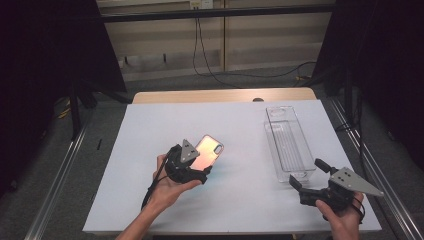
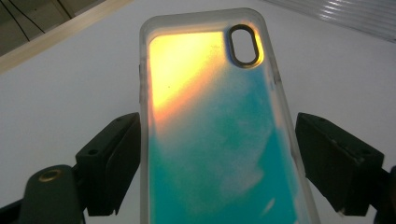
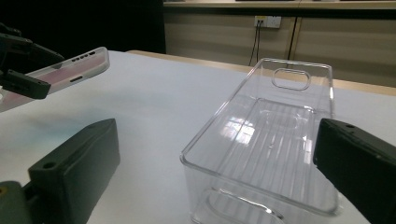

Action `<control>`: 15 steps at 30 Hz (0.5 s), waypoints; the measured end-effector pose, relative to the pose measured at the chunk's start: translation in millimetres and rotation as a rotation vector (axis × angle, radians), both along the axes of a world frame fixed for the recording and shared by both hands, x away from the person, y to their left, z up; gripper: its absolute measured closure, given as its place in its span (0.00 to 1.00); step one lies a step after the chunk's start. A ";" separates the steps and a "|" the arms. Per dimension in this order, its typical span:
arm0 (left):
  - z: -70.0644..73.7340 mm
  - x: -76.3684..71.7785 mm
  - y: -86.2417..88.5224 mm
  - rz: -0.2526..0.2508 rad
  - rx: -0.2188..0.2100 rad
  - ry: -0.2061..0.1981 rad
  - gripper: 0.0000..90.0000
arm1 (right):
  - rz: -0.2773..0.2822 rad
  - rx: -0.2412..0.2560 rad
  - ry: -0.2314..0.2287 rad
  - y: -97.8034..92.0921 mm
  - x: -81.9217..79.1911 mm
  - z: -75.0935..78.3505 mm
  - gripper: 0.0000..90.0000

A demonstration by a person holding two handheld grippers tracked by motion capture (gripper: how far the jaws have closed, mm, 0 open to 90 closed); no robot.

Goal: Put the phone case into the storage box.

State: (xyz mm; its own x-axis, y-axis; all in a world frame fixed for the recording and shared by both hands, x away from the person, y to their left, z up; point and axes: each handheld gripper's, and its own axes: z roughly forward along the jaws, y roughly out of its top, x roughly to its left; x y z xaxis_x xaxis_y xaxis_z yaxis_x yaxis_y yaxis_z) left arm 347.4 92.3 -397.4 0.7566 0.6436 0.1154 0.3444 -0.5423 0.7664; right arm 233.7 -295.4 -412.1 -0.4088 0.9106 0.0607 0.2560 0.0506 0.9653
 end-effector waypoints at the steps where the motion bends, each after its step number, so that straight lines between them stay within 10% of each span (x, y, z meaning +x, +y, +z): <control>1: -1.6 -2.7 2.5 -0.008 -0.005 0.003 0.19 | 0.006 -0.031 0.021 8.5 4.4 1.4 0.02; 15: -12.6 -12.9 -0.1 -0.013 -0.006 -0.009 0.19 | 0.070 -0.100 0.053 57.7 36.5 6.5 0.03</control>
